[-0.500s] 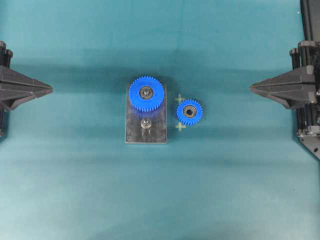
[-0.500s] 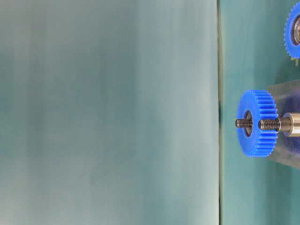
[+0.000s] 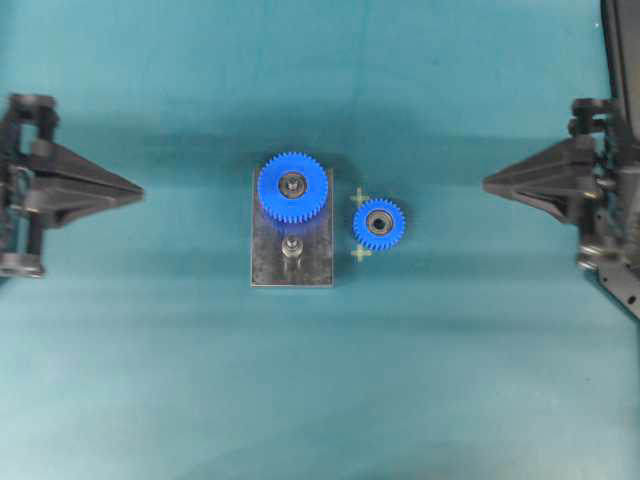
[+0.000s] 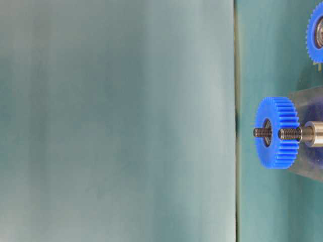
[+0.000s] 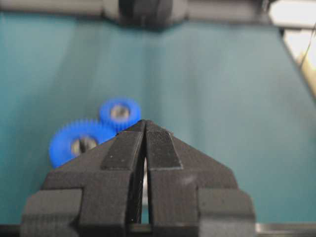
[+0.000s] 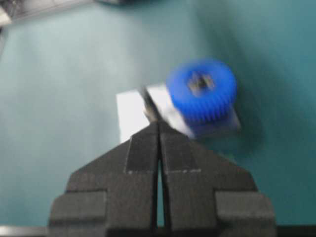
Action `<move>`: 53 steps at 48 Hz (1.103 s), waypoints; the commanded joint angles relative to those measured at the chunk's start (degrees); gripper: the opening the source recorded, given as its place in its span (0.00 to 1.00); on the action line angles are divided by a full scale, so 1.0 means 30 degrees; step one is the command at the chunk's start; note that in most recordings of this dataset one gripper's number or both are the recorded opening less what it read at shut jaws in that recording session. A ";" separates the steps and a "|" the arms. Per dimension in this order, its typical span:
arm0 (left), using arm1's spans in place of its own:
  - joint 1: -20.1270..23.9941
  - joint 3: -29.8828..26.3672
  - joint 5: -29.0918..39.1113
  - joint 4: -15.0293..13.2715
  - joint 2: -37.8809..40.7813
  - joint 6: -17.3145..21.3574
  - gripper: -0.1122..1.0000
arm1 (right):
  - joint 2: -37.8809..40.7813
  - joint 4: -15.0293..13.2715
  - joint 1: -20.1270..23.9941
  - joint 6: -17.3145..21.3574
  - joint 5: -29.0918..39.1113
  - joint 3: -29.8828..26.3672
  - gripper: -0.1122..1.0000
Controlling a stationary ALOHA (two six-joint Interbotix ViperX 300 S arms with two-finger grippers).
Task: Fit the small gear onto the shaft.
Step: 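Move the right gripper over the small blue gear beside the plate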
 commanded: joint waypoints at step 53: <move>0.0029 -0.2520 0.3457 0.0176 0.3838 0.0293 0.10 | 1.7988 -0.0557 -0.2314 -0.0029 0.7529 -1.0078 0.93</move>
